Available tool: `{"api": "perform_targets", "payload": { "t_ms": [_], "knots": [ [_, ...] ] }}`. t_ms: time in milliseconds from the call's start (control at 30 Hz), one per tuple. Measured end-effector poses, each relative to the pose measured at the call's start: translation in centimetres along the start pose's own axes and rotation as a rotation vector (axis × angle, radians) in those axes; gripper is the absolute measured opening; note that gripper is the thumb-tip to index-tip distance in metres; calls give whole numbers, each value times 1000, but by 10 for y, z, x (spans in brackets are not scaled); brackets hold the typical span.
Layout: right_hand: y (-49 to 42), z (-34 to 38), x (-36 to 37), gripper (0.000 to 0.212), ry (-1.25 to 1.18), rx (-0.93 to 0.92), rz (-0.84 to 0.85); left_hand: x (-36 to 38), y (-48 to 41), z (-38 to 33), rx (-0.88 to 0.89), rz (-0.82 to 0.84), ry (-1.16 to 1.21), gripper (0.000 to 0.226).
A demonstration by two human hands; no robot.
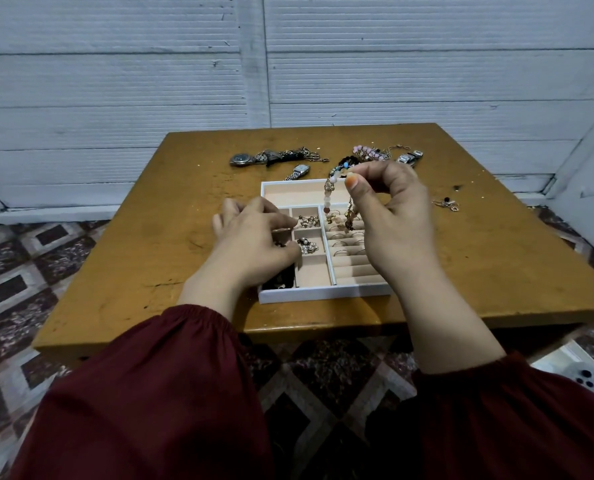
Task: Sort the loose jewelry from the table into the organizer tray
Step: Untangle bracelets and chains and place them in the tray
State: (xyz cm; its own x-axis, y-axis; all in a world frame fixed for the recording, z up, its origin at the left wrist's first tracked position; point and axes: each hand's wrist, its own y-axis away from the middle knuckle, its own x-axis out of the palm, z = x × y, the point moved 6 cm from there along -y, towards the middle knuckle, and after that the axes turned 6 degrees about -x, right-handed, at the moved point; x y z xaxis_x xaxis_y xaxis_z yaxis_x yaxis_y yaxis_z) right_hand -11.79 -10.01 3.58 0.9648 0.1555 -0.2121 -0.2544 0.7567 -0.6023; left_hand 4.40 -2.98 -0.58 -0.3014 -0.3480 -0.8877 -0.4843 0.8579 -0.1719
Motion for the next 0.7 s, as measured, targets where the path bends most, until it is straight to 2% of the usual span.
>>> {"api": "perform_targets", "payload": {
  "t_ms": [500,700],
  "knots": [
    [3,4,2,12,10,6,23,3,6,6,-60,23,44,42],
    [4,6,1,4,2,14,61,-1,11,0,-45,-26,79,35]
  ]
}}
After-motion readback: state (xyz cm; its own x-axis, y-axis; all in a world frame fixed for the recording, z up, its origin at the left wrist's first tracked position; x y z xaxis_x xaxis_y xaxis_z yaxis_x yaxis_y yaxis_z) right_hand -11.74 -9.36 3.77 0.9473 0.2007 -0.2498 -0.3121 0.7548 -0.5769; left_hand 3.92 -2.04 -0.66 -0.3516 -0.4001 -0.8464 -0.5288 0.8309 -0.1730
